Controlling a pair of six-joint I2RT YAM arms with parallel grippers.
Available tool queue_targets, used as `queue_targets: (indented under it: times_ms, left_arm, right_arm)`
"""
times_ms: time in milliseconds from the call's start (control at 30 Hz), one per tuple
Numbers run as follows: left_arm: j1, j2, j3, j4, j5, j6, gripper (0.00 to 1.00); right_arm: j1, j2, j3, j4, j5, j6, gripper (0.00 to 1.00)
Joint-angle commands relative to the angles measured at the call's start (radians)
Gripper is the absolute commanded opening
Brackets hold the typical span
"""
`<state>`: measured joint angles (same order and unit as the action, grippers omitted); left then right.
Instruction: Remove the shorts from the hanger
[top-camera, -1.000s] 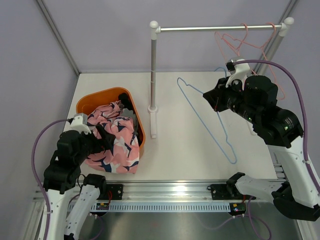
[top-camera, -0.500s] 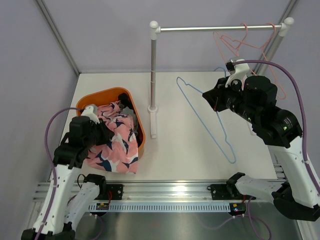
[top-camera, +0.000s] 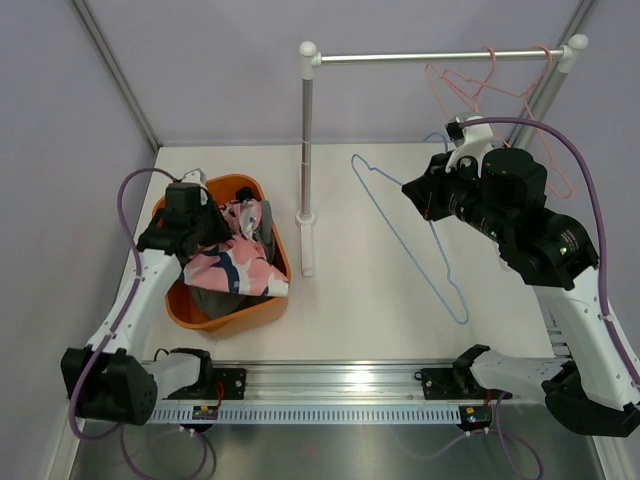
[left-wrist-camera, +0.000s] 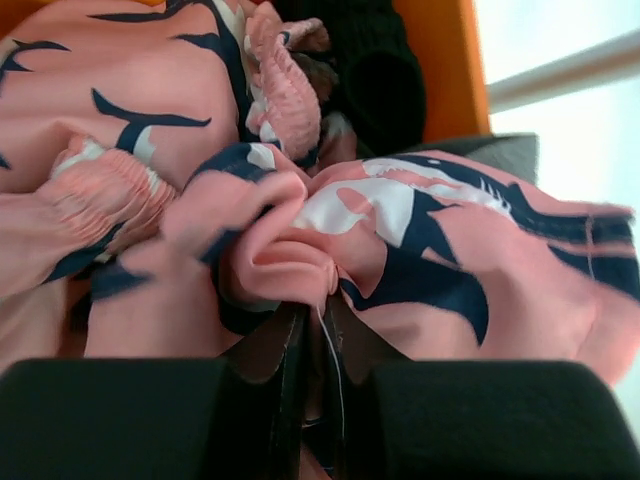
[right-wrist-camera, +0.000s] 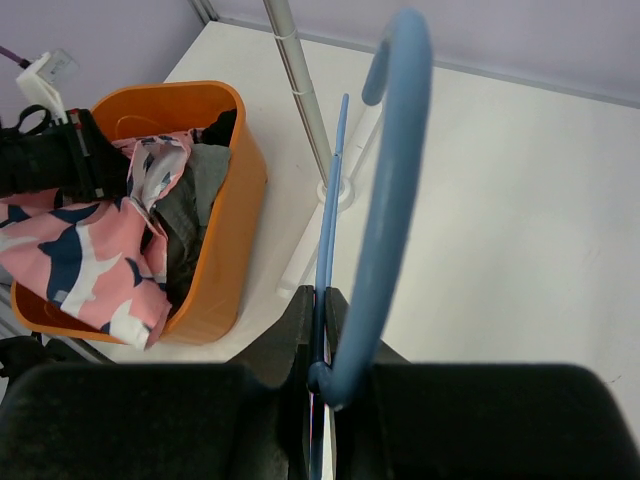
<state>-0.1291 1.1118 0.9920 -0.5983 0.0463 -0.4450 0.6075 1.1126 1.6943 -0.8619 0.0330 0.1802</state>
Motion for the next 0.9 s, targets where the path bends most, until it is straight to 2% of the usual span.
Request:
queue_targets:
  times_ms: [0,67,233,300,400,500,533,633,667,767,867]
  left_arm:
    - [0.040,0.115,-0.044,0.153,0.093,-0.055,0.13]
    - [0.045,0.149,-0.076,0.160,0.121,-0.073,0.13]
    - [0.049,0.221,-0.139,0.221,0.182,-0.132,0.24]
    - [0.069,0.255,-0.177,0.242,0.265,-0.161,0.31]
    - [0.118,0.306,-0.246,0.324,0.418,-0.196,0.32]
    - [0.126,0.275,-0.257,0.331,0.426,-0.201,0.53]
    - [0.126,0.257,-0.250,0.322,0.422,-0.189,0.62]
    - [0.126,0.163,-0.179,0.238,0.379,-0.132,0.78]
    - [0.126,0.139,-0.156,0.188,0.348,-0.115,0.85]
    - [0.126,0.050,-0.053,0.090,0.287,-0.040,0.99]
    - [0.126,-0.026,0.023,0.032,0.244,0.012,0.99]
  right_arm:
    - [-0.002,0.003,0.028,0.032,-0.004,-0.008,0.00]
    - [-0.002,0.001,0.025,0.038,-0.008,-0.005,0.00]
    - [-0.002,0.009,0.024,0.049,-0.025,-0.001,0.00]
    - [-0.002,0.015,0.030,0.046,-0.027,-0.002,0.00]
    - [-0.002,0.015,0.038,0.035,-0.024,-0.007,0.00]
    - [-0.002,0.016,0.045,0.029,-0.018,-0.011,0.00]
    - [-0.002,0.018,0.048,0.023,-0.016,-0.012,0.00]
    - [-0.002,0.029,0.062,0.018,-0.008,-0.016,0.00]
    - [-0.002,0.035,0.067,0.020,-0.005,-0.016,0.00]
    - [-0.002,0.053,0.079,0.021,-0.002,-0.022,0.00]
    - [-0.002,0.073,0.085,0.032,0.016,-0.041,0.00]
